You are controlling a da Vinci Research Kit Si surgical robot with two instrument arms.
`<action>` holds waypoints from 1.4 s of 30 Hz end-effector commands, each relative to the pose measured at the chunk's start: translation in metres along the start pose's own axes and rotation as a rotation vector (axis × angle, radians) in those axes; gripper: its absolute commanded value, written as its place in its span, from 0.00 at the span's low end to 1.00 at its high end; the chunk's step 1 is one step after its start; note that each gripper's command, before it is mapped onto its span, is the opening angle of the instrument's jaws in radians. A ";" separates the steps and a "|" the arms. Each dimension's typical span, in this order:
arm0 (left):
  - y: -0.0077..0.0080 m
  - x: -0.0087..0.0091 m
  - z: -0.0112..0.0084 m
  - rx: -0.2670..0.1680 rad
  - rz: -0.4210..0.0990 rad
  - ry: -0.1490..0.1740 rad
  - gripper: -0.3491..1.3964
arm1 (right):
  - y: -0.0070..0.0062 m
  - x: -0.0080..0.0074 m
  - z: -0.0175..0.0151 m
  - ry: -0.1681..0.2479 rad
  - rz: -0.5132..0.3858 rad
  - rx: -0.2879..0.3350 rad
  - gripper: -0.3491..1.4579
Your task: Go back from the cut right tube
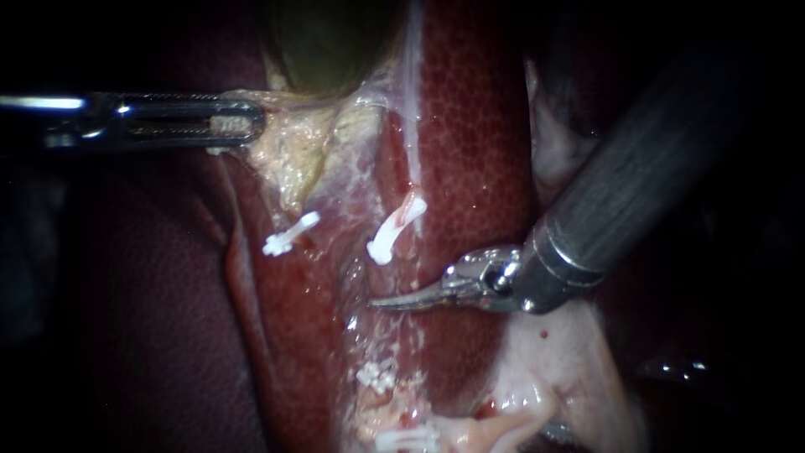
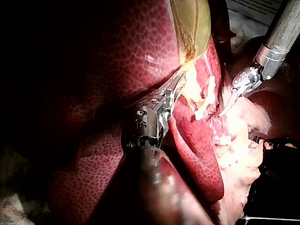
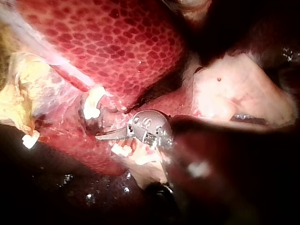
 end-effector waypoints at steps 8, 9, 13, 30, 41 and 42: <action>0.0000 0.0000 0.0000 -0.001 0.000 0.000 0.04 | 0.0001 -0.0004 0.0007 0.004 -0.004 0.001 0.62; 0.0000 0.0000 0.0001 -0.001 0.000 0.000 0.04 | 0.0001 -0.0004 0.0007 0.009 -0.004 0.004 0.73; 0.0000 0.0000 0.0001 -0.001 0.000 0.000 0.04 | 0.0001 -0.0003 0.0008 0.046 0.000 0.033 0.88; 0.0000 0.0001 0.0000 0.000 0.000 0.000 0.06 | -0.0005 -0.0020 -0.0021 0.157 -0.260 -0.120 0.99; 0.0001 0.0001 0.0000 0.000 0.001 0.000 0.06 | -0.0030 0.0002 -0.0100 0.185 -0.404 -0.143 0.99; 0.0001 0.0001 0.0000 0.000 0.001 0.000 0.06 | -0.0033 0.0005 -0.0107 0.194 -0.409 -0.143 0.99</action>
